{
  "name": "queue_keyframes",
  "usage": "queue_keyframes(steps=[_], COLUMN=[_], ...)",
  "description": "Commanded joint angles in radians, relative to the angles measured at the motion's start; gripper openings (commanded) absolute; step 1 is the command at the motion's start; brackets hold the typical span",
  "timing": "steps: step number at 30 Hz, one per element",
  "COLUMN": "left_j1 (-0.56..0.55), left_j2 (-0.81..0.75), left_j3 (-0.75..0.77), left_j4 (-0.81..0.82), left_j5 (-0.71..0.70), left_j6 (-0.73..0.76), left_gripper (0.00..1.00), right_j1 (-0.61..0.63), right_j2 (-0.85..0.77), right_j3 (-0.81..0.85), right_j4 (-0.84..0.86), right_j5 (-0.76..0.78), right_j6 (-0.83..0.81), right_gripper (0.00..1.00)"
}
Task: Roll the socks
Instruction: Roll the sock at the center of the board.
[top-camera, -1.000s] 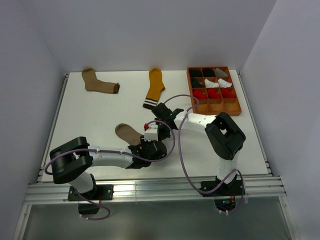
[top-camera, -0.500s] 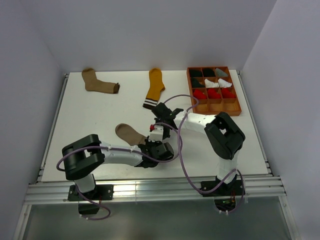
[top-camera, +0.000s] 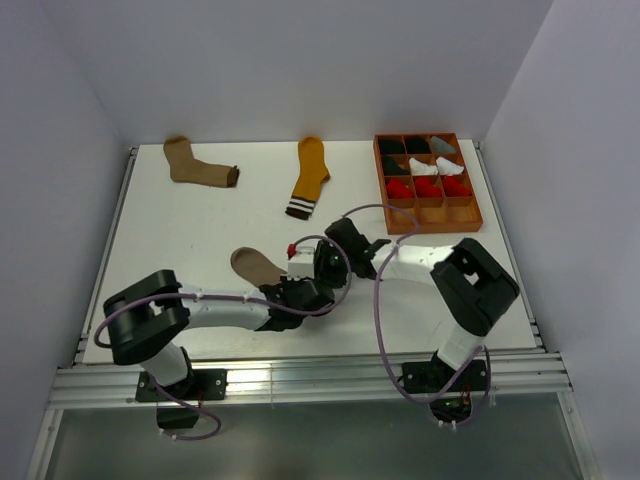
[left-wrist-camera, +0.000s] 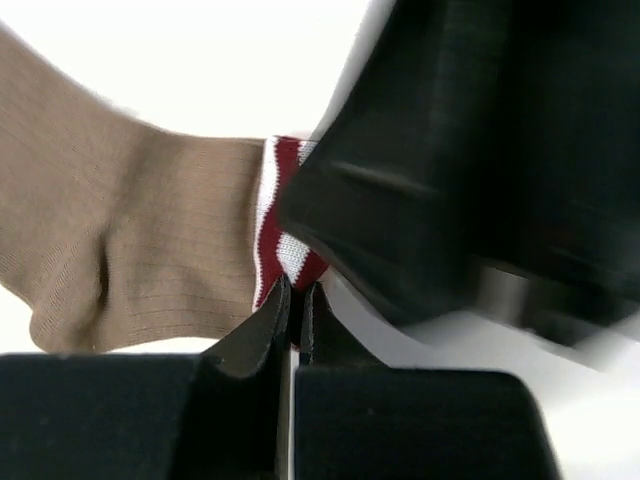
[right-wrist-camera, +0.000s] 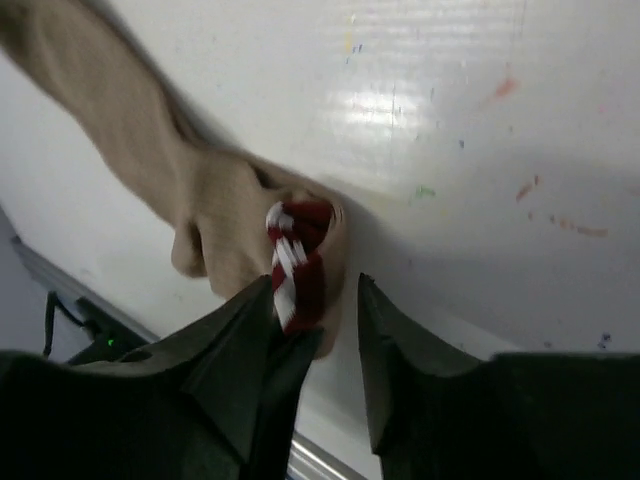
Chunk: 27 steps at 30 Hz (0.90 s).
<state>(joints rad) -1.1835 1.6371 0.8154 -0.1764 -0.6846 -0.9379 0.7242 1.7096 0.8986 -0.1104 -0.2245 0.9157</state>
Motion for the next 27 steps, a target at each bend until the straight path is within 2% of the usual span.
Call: queue_keyframes(steps=[1, 3, 4, 11, 21, 27], left_j1=[0.057, 0.114, 0.136, 0.321, 0.461, 0.505], left_j2=[-0.095, -0.175, -0.198, -0.312, -0.26, -0.192], left_j3=[-0.113, -0.201, -0.232, -0.427, -0.588, -0.633], left_j4=[0.13, 0.255, 0.296, 0.589, 0.882, 0.985], left_j5=[0.25, 0.378, 0.42, 0.715, 0.919, 0.955], left_j6=[-0.001, -0.021, -0.03, -0.166, -0.325, -0.392], left_gripper=[0.0, 0.0, 0.0, 0.0, 0.0, 0.0], right_j1=[-0.038, -0.051, -0.054, -0.052, -0.031, -0.028], right_j2=[-0.131, -0.175, -0.185, -0.153, -0.007, 0.039], right_j3=[-0.107, -0.18, -0.202, -0.319, -0.346, -0.357], right_j4=[0.279, 0.349, 0.403, 0.632, 0.794, 0.841], right_j5=[-0.044, -0.041, -0.038, -0.107, -0.159, -0.177], right_j6=[0.075, 0.087, 0.089, 0.117, 0.138, 0.138], right_gripper=[0.53, 0.62, 0.64, 0.64, 0.61, 0.57])
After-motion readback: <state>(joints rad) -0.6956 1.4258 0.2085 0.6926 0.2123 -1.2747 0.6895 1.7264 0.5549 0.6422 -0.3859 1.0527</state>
